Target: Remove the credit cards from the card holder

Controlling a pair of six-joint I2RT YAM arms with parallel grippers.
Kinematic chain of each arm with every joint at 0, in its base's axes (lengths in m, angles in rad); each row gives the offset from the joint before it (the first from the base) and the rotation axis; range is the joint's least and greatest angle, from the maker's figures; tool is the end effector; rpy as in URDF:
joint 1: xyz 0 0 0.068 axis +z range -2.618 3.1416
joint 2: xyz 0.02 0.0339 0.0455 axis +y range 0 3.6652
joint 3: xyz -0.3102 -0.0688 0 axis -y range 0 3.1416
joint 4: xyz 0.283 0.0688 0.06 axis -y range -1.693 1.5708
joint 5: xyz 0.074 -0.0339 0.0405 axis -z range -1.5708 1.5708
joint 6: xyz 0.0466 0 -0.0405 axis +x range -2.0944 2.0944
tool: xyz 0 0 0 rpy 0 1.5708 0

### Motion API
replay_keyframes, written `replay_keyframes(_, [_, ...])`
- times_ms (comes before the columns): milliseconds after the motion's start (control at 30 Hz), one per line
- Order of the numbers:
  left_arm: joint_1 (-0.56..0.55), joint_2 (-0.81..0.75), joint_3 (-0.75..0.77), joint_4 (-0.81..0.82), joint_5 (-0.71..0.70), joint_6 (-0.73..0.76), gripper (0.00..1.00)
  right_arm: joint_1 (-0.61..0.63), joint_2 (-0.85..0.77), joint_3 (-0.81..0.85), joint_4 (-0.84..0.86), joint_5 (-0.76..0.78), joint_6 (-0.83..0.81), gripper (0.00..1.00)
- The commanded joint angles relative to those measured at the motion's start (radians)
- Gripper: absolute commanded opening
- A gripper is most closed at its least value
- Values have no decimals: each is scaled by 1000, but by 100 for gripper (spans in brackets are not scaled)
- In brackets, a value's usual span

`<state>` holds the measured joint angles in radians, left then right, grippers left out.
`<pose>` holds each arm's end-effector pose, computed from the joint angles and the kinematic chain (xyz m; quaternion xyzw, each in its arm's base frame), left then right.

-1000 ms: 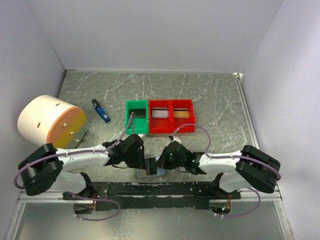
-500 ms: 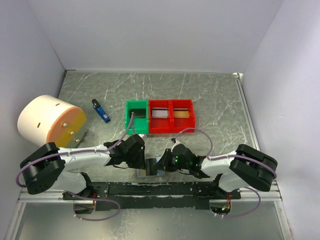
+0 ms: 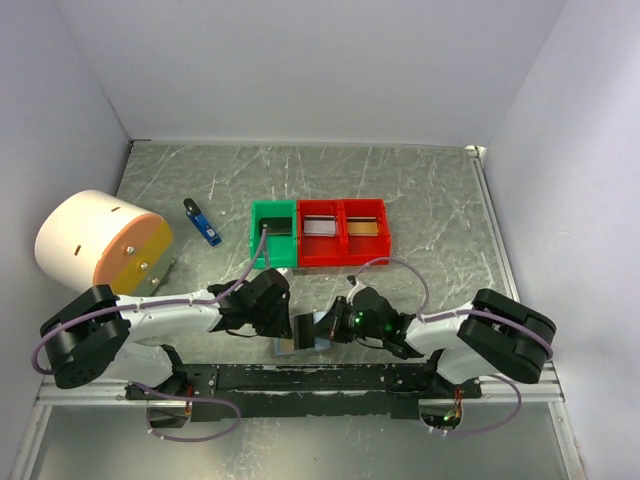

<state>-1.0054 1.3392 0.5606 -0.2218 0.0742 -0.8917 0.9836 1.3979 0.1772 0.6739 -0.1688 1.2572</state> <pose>0.1350 -0.2192 0.1580 0.0649 0.9568 -0.2492 0.1350 0.1168 0.1896 0.1115 0.0775 0.8662 0.4715 0.1464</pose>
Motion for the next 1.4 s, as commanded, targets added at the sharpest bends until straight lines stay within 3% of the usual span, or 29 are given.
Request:
replay_keyframes(0, [-7,25,-23,-97,-77,14,19,-17,-68,-20,-83,28,-22,2])
replay_keyframes(100, [-7,25,-22,-89,-74,14,19,-19,-85,-14,-110,21,-38,4])
replay_keyframes(267, [-7,33,-18,-79,-64,16,19,-19,-20,34,-92,-27,-63,16])
replay_keyframes(400, [-8,35,-18,-79,-63,16,19,-20,37,52,-27,-47,-44,17])
replay_keyframes(600, [-9,27,-19,-90,-68,17,18,-19,64,40,59,-49,-4,16])
replay_keyframes(800, [-9,34,-18,-82,-63,17,18,-19,60,48,31,-44,-9,16])
replay_keyframes(900, [-9,35,-15,-86,-65,18,18,-19,59,48,26,-40,-7,11])
replay_keyframes(1000, [-9,27,-15,-91,-70,15,19,-20,45,52,-4,-27,-13,0])
replay_keyframes(1367, [-9,-2,-8,-111,-86,11,21,-20,-71,60,-195,31,-60,0])
